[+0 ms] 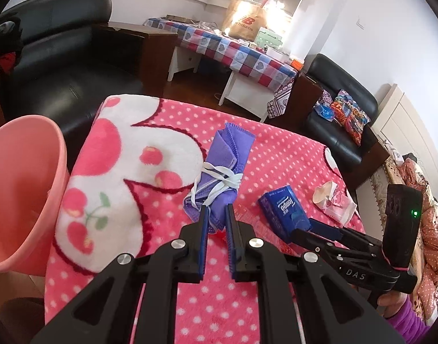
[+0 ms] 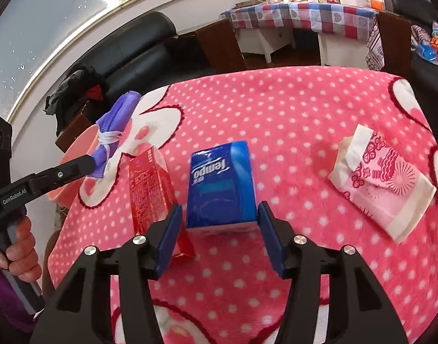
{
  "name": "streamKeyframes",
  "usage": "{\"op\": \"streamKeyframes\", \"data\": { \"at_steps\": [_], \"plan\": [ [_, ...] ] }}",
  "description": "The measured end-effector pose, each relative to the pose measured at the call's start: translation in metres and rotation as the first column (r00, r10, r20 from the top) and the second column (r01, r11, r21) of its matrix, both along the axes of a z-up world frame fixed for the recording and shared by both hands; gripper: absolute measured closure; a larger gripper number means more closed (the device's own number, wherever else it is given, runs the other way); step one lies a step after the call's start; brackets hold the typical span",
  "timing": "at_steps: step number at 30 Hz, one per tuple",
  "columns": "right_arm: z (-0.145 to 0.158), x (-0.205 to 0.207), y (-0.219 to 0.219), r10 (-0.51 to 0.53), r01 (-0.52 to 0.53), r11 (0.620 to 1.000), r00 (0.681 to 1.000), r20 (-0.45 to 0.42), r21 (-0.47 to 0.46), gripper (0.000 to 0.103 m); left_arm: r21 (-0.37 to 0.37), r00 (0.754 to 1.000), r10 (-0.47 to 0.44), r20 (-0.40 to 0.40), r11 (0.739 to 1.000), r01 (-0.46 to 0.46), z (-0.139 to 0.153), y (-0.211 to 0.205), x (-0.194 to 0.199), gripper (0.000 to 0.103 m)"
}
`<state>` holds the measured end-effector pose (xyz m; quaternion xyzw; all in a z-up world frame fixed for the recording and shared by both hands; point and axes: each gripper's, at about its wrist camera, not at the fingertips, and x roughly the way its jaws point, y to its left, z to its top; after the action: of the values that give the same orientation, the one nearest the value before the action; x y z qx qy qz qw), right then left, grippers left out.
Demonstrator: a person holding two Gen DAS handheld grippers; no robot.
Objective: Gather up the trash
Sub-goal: 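Carry the tissue pack and purple bag over the pink bucket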
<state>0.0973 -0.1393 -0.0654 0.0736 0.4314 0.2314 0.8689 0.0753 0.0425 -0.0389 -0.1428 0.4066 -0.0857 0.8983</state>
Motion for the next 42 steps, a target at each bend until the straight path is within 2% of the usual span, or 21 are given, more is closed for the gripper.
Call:
{"op": "streamKeyframes", "data": {
  "at_steps": [4, 9, 15, 24, 28, 34, 42],
  "plan": [
    [-0.003, -0.004, 0.009, -0.013, 0.015, 0.998, 1.0, 0.022, -0.064, 0.048, -0.012, 1.0, -0.005, 0.002, 1.0, 0.005, 0.0, 0.001, -0.004, 0.092],
    [-0.005, -0.002, 0.013, -0.032, 0.033, 0.995, 0.999, 0.01, -0.089, 0.048, -0.021, 1.0, -0.009, 0.005, 1.0, 0.009, 0.001, 0.003, -0.011, 0.092],
    [-0.004, -0.004, 0.018, -0.063, 0.068, 0.989, 0.997, 0.038, -0.132, 0.048, -0.03, 1.0, -0.007, 0.006, 1.0, 0.007, 0.001, 0.007, -0.017, 0.092],
    [0.005, -0.015, 0.008, -0.113, 0.122, 0.986, 0.99, 0.078, -0.117, 0.05, -0.01, 1.0, 0.01, 0.026, 1.0, -0.01, 0.006, 0.011, -0.03, 0.092],
    [0.013, -0.025, 0.005, -0.138, 0.149, 0.983, 0.985, 0.1, -0.109, 0.05, -0.004, 0.999, 0.018, 0.038, 1.0, -0.018, 0.008, 0.012, -0.039, 0.092],
    [0.039, -0.042, 0.008, -0.148, 0.17, 0.979, 0.973, 0.179, -0.116, 0.05, 0.01, 0.998, 0.034, 0.054, 0.999, -0.035, 0.013, 0.017, -0.051, 0.092],
    [0.072, -0.057, 0.03, -0.103, 0.129, 0.988, 0.962, 0.251, -0.088, 0.05, 0.024, 0.993, 0.082, 0.09, 0.996, -0.084, 0.023, 0.034, -0.073, 0.092]
  ]
}}
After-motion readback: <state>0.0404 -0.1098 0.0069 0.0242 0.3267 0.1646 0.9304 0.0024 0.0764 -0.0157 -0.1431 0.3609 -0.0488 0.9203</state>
